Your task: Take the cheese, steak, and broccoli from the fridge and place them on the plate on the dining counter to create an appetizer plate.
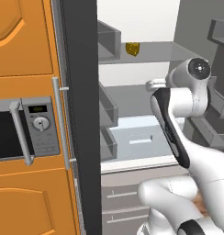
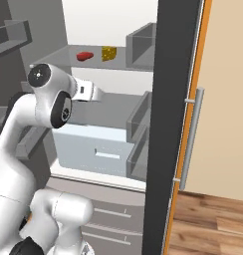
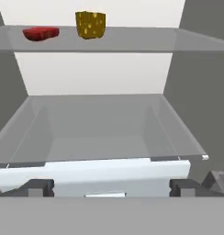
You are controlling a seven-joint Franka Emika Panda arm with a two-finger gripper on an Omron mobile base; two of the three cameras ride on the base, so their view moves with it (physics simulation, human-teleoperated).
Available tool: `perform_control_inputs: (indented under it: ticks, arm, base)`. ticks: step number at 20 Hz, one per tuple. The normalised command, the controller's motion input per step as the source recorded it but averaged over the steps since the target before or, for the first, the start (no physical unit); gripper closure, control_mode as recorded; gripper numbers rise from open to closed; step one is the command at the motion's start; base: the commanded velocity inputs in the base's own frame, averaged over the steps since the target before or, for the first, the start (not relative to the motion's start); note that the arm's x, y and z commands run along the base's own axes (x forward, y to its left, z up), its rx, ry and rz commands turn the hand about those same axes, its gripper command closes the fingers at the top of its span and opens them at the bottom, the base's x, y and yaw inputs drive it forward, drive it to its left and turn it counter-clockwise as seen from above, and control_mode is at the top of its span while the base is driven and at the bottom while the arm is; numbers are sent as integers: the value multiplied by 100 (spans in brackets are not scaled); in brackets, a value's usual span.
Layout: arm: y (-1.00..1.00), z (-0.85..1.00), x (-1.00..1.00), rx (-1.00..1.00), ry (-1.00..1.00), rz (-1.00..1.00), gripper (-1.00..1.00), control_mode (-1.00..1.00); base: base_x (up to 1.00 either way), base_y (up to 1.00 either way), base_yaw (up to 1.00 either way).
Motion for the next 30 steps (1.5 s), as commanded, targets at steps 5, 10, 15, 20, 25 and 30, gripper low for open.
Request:
perform_control_inputs:
  ticks: [5, 10, 15, 20, 25, 30]
  arm:
    - [0, 65, 64, 12, 0, 0, -100, -100]
    - [0, 20, 83, 4, 0, 0, -100, -100]
    - [1, 1, 77, 2, 0, 0, -100, -100]
    - [3, 1, 69, 0, 0, 0, -100, -100]
    - [15, 7, 74, 0, 1, 0, -100, -100]
    - [6, 4, 81, 0, 1, 0, -100, -100]
  base:
    - [0, 0, 0]
    - [0, 0, 0]
    - [0, 0, 0]
    - [0, 0, 0]
    - [0, 0, 0]
    - [0, 0, 0]
